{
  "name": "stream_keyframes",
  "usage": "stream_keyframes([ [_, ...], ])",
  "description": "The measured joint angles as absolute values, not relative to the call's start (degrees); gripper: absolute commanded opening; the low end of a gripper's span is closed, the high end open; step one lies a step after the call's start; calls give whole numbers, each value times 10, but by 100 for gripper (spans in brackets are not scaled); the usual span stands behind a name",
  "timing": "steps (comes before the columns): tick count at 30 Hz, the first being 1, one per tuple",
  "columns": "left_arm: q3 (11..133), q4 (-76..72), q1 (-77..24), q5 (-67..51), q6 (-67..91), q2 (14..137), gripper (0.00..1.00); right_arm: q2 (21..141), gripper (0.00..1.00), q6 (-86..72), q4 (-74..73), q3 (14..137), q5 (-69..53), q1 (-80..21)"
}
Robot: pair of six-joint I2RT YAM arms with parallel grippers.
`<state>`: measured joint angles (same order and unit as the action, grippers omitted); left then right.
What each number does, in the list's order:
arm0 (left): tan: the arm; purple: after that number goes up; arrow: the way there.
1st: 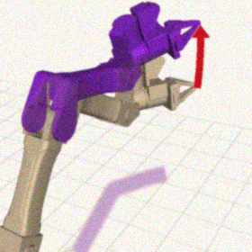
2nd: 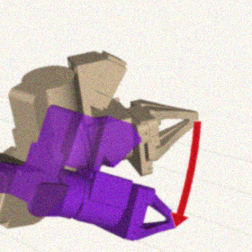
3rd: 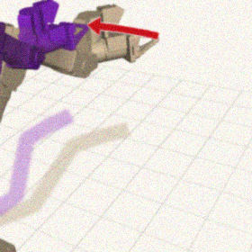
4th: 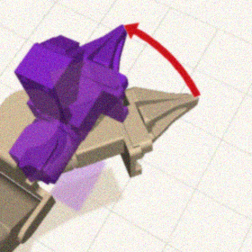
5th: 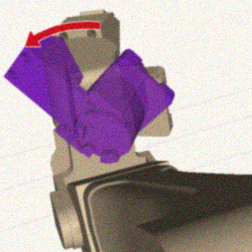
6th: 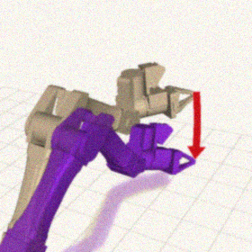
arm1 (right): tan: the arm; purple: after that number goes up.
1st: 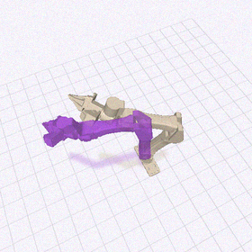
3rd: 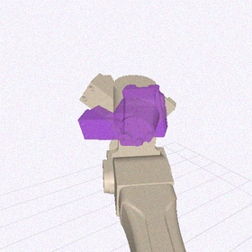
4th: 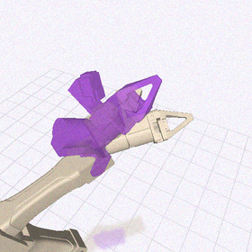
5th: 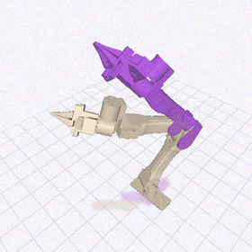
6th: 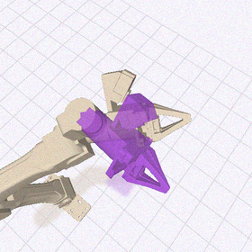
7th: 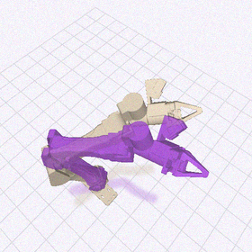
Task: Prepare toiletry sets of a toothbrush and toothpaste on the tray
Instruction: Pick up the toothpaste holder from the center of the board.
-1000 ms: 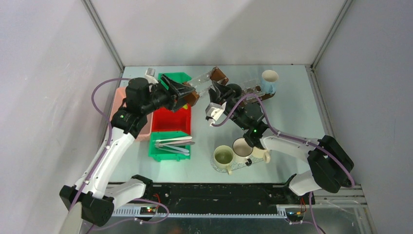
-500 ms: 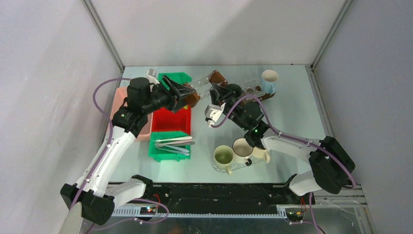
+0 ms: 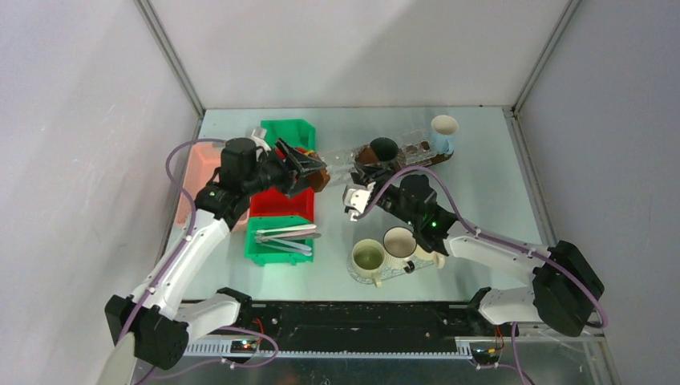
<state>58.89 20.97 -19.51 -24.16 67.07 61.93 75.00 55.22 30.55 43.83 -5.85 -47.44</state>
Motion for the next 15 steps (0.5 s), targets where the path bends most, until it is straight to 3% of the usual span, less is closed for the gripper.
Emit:
stream_keyframes([
  [3, 569, 199, -195, -243, 669, 620, 59, 738, 0, 540, 272, 430, -59, -478],
  [5, 554, 193, -195, -244, 669, 622, 53, 732, 0, 531, 248, 426, -62, -479],
  [11, 519, 179, -195, -255, 670, 624, 4, 729, 0, 513, 208, 419, -66, -481],
  [12, 515, 177, -196, -257, 670, 625, 2, 729, 0, 509, 204, 418, -67, -482],
  [15, 510, 169, -196, -262, 673, 629, 0, 729, 17, 497, 199, 417, -67, -482],
])
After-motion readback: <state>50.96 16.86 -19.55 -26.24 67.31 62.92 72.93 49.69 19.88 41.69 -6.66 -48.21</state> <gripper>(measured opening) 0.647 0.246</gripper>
